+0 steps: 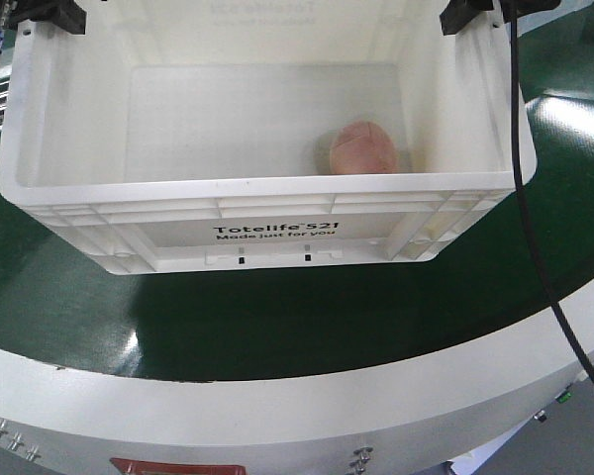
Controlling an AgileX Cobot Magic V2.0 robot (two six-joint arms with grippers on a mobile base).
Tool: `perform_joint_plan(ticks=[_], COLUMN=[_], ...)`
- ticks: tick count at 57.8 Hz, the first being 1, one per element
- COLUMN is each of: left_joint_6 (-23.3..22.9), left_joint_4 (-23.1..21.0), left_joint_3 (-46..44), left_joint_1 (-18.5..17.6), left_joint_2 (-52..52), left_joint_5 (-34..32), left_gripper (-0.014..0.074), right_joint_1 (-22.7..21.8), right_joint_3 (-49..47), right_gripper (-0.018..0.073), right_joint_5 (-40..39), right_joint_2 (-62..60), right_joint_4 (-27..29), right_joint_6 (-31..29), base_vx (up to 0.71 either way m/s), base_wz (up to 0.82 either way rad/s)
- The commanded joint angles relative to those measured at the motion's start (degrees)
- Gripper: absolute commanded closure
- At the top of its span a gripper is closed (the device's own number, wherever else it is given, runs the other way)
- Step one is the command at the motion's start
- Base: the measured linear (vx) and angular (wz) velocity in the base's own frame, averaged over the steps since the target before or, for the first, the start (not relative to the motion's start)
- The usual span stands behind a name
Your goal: Place moving items into box and shelve
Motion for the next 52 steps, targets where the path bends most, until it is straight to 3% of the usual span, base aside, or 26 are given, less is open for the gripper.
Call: perform_joint_plan(ticks=[1,52], left_joint_6=[0.80,0.80], left_joint_4=[-1.23,-1.23], left_joint_3=[-1.98,-1.98], left_joint_1=[-0.67,-0.67], left_joint_2=[-3.28,-3.28], left_joint_5=[-8.02,-8.02], left_gripper=[0.0596,0.0596], right_joint_1=[-0.09,-0.09], right_joint_3=[-2.39,-2.39], right_gripper=[0.0564,0.0564], right_joint_5=[-3.92,-3.86], right_joint_2=[-4.06,-4.06], right_joint_4=[1.70,1.70], right_joint_6=[-0.99,-0.99], base_vx=[0.00,0.00], base_wz=[0.00,0.00])
